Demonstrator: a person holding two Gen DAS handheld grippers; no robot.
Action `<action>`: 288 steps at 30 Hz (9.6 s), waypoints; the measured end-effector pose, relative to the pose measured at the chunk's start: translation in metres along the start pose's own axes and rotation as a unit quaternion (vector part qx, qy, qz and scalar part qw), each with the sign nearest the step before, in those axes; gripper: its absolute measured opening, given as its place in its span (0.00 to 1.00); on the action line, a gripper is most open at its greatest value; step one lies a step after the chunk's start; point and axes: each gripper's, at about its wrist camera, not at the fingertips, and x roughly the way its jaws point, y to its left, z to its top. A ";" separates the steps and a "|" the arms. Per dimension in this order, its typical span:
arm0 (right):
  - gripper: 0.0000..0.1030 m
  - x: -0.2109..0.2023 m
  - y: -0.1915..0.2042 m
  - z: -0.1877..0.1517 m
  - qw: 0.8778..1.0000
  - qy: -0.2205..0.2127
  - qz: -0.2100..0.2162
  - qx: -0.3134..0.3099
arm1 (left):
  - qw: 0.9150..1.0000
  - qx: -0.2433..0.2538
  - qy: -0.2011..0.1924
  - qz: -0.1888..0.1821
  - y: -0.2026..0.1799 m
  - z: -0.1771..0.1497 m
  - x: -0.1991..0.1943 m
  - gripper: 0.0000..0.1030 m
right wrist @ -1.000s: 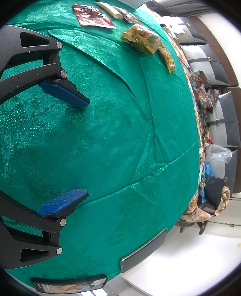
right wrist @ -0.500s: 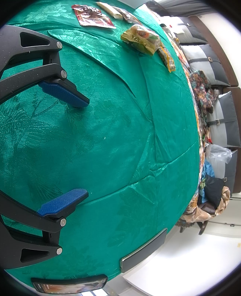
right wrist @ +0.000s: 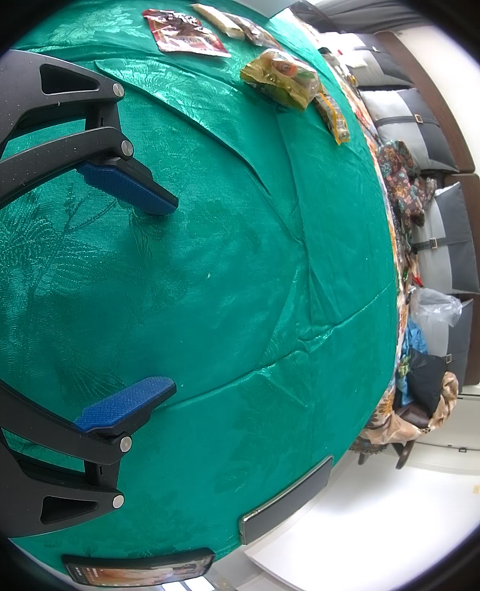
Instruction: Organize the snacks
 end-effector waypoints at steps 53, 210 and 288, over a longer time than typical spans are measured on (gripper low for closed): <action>0.87 -0.029 0.204 -0.034 0.905 0.037 0.207 -0.370 | 1.000 -0.001 0.000 -0.001 0.000 0.001 0.002 1.00; 0.88 -0.013 0.057 -0.040 0.998 -0.004 0.025 -0.049 | 0.998 0.048 -0.005 -0.039 -0.111 -0.005 -0.009 1.00; 0.89 -0.011 0.057 -0.041 0.999 -0.003 0.028 -0.047 | 0.988 0.043 0.075 -0.130 -0.104 0.054 -0.017 0.78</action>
